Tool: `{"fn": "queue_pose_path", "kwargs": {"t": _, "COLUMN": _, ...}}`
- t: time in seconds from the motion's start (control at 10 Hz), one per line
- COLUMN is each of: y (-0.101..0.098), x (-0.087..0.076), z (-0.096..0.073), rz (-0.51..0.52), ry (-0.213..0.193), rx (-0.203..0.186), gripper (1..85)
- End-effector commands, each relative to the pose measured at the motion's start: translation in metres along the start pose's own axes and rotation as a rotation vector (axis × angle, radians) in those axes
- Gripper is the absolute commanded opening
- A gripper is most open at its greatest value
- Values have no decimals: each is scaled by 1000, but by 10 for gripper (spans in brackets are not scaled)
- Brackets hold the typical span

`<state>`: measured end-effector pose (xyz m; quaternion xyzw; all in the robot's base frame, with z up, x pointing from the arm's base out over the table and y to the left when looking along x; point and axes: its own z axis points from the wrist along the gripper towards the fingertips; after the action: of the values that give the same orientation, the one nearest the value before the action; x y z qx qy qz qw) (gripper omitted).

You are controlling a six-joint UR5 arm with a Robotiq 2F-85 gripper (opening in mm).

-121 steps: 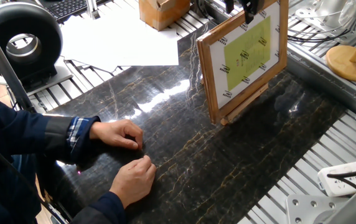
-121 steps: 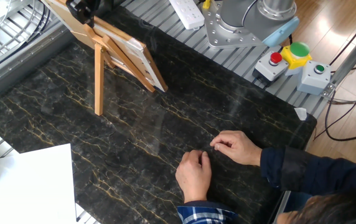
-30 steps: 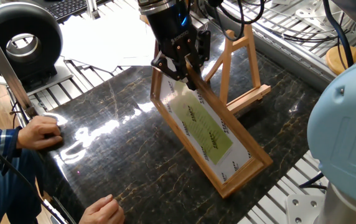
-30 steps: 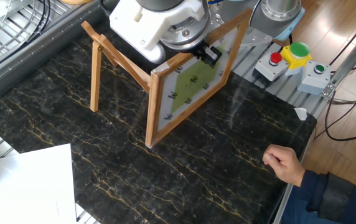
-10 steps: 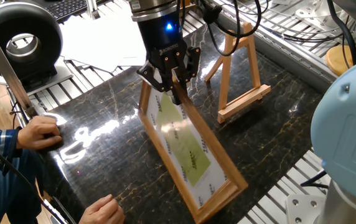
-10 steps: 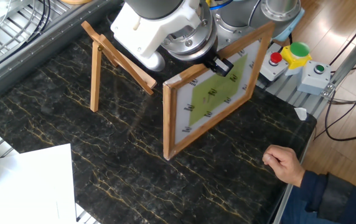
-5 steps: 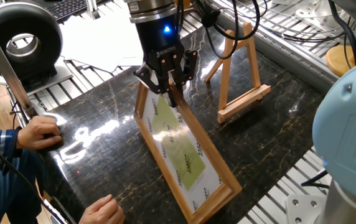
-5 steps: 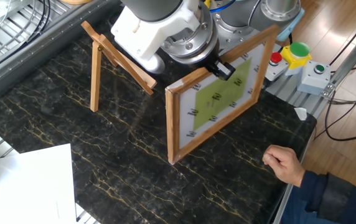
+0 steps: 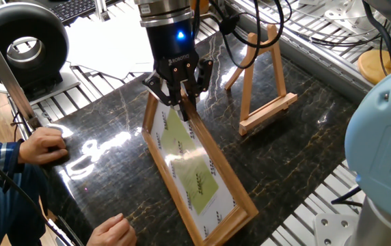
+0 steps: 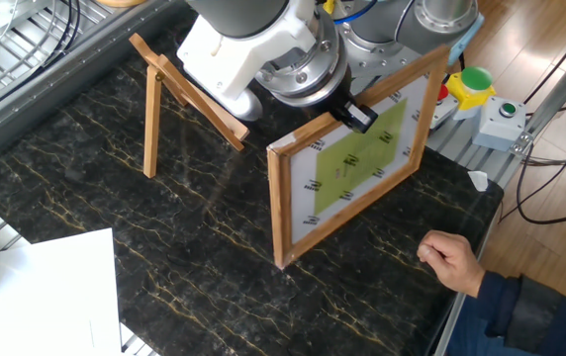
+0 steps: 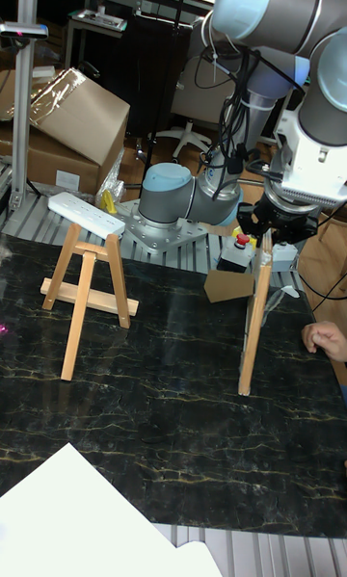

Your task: Take the photo frame down from the bracket

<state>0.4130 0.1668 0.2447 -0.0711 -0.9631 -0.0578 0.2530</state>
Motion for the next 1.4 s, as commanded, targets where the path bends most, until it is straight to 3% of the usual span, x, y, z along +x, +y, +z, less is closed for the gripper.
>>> {"fn": "queue_pose_path", "kwargs": {"t": 0.0, "y": 7, "x": 4, "z": 1, "rz": -19, "ry": 18, "rx": -24, "gripper": 13}}
{"fn": "queue_pose_path", "kwargs": {"t": 0.7, "y": 11, "x": 20, "z": 0, "rz": -55, "ry": 83, "rx": -29, "gripper": 13}}
{"fn": "queue_pose_path", "kwargs": {"t": 1.3, "y": 15, "x": 25, "z": 8, "rz": -84, "ry": 108, "rx": -40, "gripper": 13}}
